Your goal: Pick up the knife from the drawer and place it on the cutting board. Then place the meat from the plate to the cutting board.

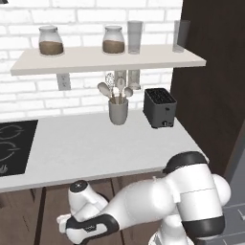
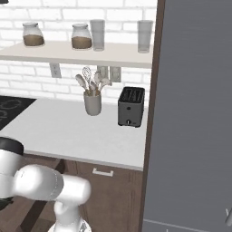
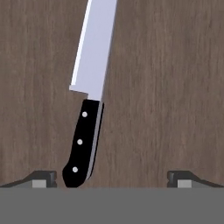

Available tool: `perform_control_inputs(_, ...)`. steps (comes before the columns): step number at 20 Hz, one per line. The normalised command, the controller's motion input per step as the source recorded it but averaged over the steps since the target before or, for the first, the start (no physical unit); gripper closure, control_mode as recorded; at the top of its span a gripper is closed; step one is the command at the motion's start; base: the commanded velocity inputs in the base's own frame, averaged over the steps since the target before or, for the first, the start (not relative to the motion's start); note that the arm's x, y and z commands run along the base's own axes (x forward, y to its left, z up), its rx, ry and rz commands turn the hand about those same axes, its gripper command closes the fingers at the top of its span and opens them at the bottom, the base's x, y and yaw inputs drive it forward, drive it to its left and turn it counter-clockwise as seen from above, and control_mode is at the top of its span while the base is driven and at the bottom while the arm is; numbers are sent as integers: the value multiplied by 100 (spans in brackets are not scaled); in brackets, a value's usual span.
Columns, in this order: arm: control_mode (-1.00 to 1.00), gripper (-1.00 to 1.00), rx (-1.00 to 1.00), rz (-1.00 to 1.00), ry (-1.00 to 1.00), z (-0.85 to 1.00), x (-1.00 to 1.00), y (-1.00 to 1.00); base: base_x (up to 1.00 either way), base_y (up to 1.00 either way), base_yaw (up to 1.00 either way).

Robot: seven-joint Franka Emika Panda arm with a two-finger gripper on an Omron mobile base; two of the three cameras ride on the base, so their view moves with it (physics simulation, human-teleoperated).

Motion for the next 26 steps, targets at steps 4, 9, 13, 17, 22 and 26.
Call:
perform_control_inputs(4, -100, -100, 0, 0, 0, 0, 25, 26, 0, 0, 0)
perform_control_inputs(9, -100, -100, 0, 0, 0, -3, 23, 24, 0, 0, 0)
perform_control_inputs(13, -100, -100, 0, 0, 0, -12, 14, 22, 0, 0, 0)
perform_control_inputs(17, -100, -100, 0, 0, 0, -36, 0, 9, 0, 0, 0)
perform_control_inputs(22, -100, -100, 0, 0, 0, -35, 0, 4, 0, 0, 0)
perform_control_inputs(26, -100, -100, 0, 0, 0, -2, -8, -7, 0, 0, 0)
